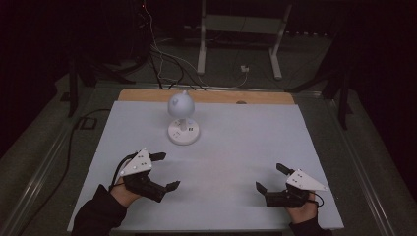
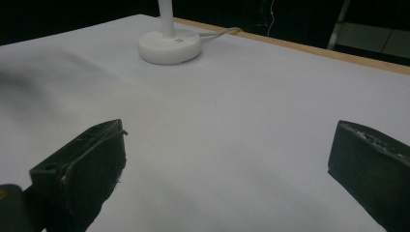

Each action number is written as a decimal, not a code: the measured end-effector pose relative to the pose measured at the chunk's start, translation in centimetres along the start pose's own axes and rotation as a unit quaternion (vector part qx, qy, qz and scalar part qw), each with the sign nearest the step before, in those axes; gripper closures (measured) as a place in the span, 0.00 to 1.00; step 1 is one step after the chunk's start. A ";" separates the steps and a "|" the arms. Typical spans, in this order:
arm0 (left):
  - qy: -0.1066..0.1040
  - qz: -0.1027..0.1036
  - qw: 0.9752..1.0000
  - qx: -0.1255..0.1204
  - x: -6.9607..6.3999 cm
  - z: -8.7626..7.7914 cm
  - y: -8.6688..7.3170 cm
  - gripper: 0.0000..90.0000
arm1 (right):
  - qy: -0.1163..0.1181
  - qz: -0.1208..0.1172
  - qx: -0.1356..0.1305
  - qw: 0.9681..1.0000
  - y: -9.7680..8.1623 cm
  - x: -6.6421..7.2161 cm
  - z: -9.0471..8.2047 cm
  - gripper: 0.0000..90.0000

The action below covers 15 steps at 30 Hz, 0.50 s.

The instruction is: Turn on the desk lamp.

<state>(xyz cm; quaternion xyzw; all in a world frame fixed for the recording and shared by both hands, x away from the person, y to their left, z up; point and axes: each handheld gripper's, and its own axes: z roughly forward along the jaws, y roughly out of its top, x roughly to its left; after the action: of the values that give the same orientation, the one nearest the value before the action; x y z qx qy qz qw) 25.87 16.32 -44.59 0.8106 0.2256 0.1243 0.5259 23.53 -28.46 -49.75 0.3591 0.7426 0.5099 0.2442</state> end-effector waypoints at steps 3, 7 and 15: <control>0.004 -0.005 1.000 -0.003 0.2 0.6 0.5 0.00 | 0.001 -0.001 0.000 1.000 0.0 0.0 0.0 0.00; 0.011 -0.006 1.000 -0.004 0.3 1.3 1.0 0.00 | 0.001 0.001 0.000 1.000 0.0 0.0 0.0 0.00; 0.032 -0.011 0.999 0.001 0.6 2.9 1.7 0.00 | 0.002 0.000 -0.001 1.000 0.0 0.0 0.0 0.00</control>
<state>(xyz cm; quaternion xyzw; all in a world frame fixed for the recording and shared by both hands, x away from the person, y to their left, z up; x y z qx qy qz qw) 28.09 13.68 -44.24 0.8041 0.2515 0.1437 0.5191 23.52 -28.49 -49.77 0.3580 0.7426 0.5113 0.2429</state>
